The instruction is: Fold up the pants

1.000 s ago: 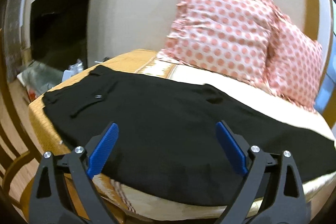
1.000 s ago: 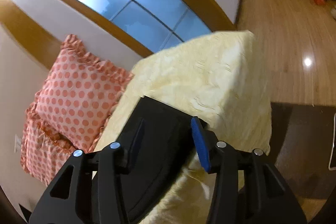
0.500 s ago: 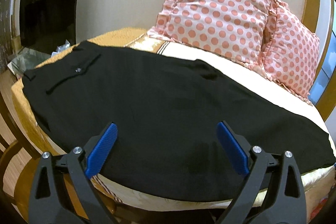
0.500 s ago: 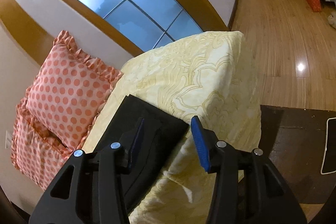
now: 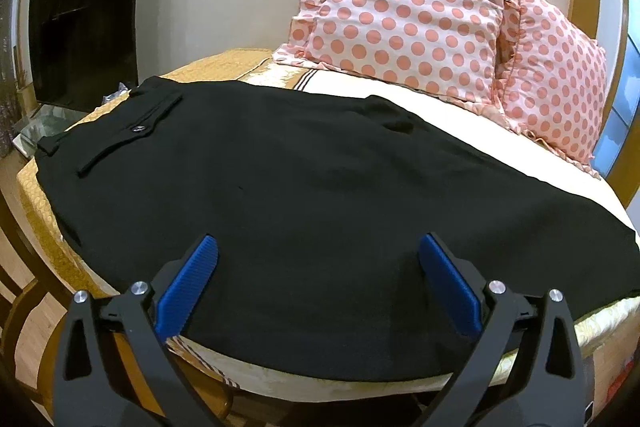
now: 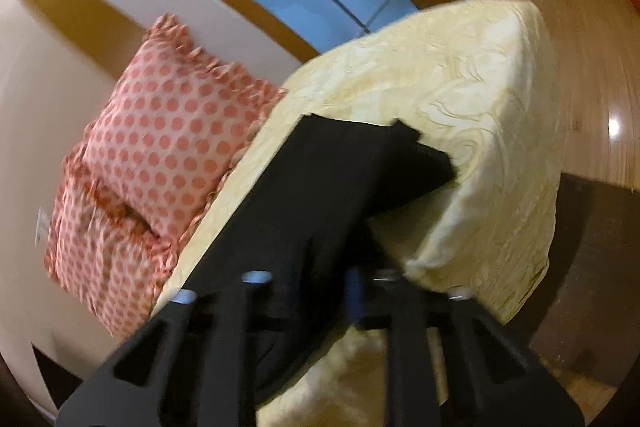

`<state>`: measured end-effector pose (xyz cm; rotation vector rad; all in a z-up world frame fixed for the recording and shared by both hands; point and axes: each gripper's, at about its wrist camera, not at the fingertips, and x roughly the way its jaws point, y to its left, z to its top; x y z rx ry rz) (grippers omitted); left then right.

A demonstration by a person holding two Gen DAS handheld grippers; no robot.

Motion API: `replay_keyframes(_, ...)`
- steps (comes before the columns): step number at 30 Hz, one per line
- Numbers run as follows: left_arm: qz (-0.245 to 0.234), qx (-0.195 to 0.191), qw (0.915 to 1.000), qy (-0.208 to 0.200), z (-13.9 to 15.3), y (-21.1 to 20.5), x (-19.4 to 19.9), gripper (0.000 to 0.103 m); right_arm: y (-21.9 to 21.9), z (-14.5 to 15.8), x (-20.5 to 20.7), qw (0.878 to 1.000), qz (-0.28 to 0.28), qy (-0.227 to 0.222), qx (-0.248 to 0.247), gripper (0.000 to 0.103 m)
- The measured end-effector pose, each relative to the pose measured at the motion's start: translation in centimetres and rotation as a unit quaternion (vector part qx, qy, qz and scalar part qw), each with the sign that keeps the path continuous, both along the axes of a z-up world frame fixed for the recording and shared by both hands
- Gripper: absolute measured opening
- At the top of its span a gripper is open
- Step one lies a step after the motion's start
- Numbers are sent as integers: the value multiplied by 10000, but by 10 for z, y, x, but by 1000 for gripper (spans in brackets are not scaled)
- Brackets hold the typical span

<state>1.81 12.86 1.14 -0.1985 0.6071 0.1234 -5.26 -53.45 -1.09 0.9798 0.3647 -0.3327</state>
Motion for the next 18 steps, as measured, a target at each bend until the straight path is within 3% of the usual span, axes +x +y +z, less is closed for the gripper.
replay_keyframes(3,-43,-41,10000,-53,0,1,-1,101,4,7,6,9999,-45,18,-132,6)
replay_keyframes(6,-76,-178,9997,-120,0,4,-2,101,26,39,21,9979,143,-162,-603,6)
replay_keyframes(9,-100,-258,9995,-166,0,5,-2,101,76,88,55,9876,847,-570,-1192,6)
replay_keyframes(10,-103,-261,9995,-177,0,5,-2,101,107,107,71,9781,1276,-753,-1459,6)
replay_keyframes(12,-102,-248,9995,-192,-1,4,-3,101,167,128,95,9549,2123,-980,-1831,6)
replay_keyframes(15,-83,-292,9993,-215,-1,5,-3,101,280,131,129,8937,3754,-956,-2262,6)
replay_keyframes(17,-86,-335,9991,-241,-1,6,-4,101,356,105,141,8391,4843,-605,-2403,6)
replay_keyframes(18,-99,-357,9990,-261,-1,7,-4,101,377,93,144,8217,5120,-426,-2469,6)
